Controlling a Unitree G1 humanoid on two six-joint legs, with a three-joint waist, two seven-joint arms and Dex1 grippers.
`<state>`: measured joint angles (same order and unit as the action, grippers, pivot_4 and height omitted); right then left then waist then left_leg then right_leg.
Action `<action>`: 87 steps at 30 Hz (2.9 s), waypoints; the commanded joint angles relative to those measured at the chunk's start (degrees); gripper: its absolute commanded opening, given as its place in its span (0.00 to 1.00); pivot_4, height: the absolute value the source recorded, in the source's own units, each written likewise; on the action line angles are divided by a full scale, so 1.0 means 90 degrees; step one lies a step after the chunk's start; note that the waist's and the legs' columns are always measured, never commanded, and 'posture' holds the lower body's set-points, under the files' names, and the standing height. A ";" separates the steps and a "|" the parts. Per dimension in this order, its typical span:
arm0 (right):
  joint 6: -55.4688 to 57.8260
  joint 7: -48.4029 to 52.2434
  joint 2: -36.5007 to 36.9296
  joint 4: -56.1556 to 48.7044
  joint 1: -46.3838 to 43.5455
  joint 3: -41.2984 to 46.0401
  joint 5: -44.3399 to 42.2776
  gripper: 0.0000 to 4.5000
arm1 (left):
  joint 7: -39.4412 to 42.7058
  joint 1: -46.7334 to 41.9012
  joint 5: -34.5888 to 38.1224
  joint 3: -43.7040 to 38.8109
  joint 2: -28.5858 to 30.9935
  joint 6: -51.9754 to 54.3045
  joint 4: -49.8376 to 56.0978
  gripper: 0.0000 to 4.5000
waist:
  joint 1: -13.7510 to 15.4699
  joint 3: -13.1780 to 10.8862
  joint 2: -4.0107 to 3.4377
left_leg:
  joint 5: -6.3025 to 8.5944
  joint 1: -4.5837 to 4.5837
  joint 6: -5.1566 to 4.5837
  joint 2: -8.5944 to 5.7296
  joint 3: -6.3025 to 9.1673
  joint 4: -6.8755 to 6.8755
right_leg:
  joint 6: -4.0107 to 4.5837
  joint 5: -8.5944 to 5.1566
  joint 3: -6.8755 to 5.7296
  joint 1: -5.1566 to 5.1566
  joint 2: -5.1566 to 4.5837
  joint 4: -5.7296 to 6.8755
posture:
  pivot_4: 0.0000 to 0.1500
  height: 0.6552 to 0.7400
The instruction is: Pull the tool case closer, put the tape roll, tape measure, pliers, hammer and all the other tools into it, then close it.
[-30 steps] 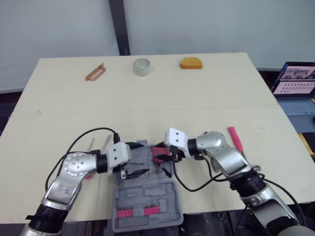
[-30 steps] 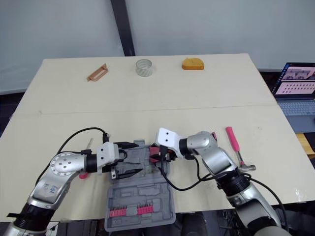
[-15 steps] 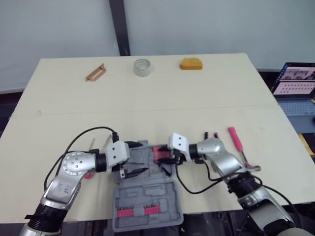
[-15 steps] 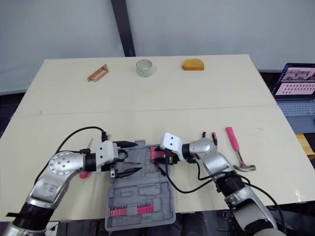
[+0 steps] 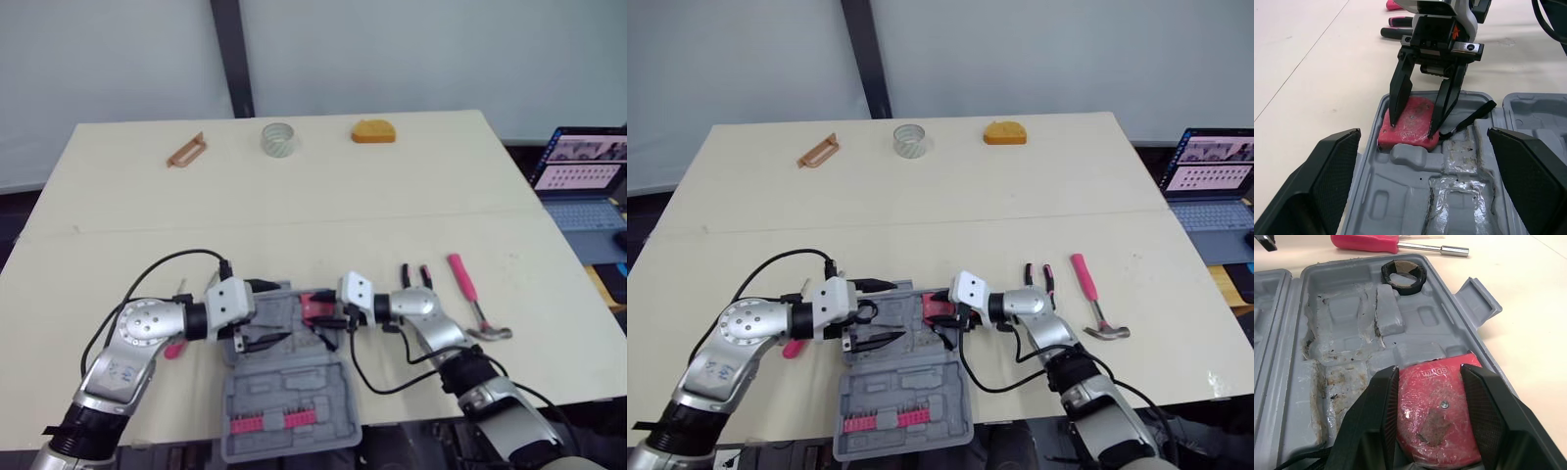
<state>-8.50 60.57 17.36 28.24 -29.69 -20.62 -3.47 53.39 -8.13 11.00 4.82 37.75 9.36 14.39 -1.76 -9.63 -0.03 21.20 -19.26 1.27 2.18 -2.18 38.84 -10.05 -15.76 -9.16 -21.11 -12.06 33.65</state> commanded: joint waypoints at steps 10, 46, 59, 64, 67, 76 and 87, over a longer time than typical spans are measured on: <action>0.2500 0.0364 0.0698 -0.2620 0.0368 0.1099 -0.1582 0.47 | -0.0071 0.0224 0.0641 -0.0756 0.0209 0.0659 0.0374 1.00 | 0.0025 -0.0020 -0.0028 | 0.0001 -0.0069 0.0001 0.0003 0.0000 0.0023 | 0.0000 0.0000 0.0001 -0.0056 0.0004 0.0000 | 1.00 1.00; 0.1940 -0.0111 0.4156 0.1694 0.2080 0.4778 -0.1644 0.98 | -0.0385 0.2830 0.0932 -0.5239 0.1018 -0.0981 -0.3807 1.00 | 0.0083 -0.0030 -0.0024 | 0.0017 -0.0093 0.0002 0.0033 -0.0060 0.0015 | 0.0001 0.0000 -0.0002 -0.0094 0.0018 -0.0035 | 1.00 1.00; 0.1947 -0.0073 0.4118 0.1521 0.1941 0.4856 -0.1752 0.98 | -0.0501 0.2685 0.1026 -0.4901 0.0790 -0.0820 -0.3256 1.00 | 0.0011 -0.0029 -0.0024 | 0.0020 -0.0093 0.0008 0.0045 -0.0067 0.0014 | 0.0001 0.0000 0.0001 -0.0098 0.0028 -0.0035 | 1.00 1.00; 0.2210 0.0110 0.4085 0.0931 0.2065 0.4826 -0.1910 0.98 | -0.0648 0.2679 0.1125 -0.4616 0.0542 -0.0458 -0.2440 1.00 | 0.0027 -0.0029 -0.0024 | 0.0020 -0.0093 0.0008 0.0045 -0.0067 0.0017 | 0.0001 0.0000 0.0001 -0.0097 0.0027 -0.0035 | 1.00 1.00; 0.2485 0.0076 0.4002 0.0405 0.2159 0.4815 -0.2034 0.98 | -0.0639 0.2614 0.1170 -0.4379 0.0481 -0.0278 -0.2046 1.00 | 0.0028 -0.0029 -0.0024 | 0.0020 -0.0093 0.0008 0.0045 -0.0067 0.0018 | 0.0001 0.0000 0.0001 -0.0097 0.0027 -0.0033 | 1.00 1.00; 0.4304 -0.0772 0.3353 -0.2530 0.2687 0.4721 -0.2724 0.98 | -0.0214 0.1673 0.1219 -0.2819 0.0394 0.0127 -0.0867 1.00 | 0.0089 -0.0029 -0.0025 | 0.0020 -0.0095 0.0008 0.0047 -0.0066 0.0025 | 0.0001 0.0000 0.0002 -0.0097 0.0029 -0.0028 | 1.00 1.00; 0.5243 -0.3548 0.1510 -0.5823 0.3709 0.4030 -0.2253 0.98 | 0.0437 -0.0060 0.0742 -0.0373 0.0067 -0.0109 0.0015 1.00 | 0.0276 -0.0027 -0.0027 | 0.0020 -0.0096 0.0009 0.0048 -0.0066 0.0033 | 0.0003 0.0001 0.0009 -0.0100 0.0036 -0.0021 | 1.00 1.00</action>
<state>39.07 33.95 33.13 -19.14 2.36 16.46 -25.39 55.67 -6.19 18.46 -1.93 39.35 10.54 11.11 0.73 -9.87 -0.27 21.38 -20.12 1.35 2.61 -2.76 39.14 -10.02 -15.75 -9.08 -22.01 -11.74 33.47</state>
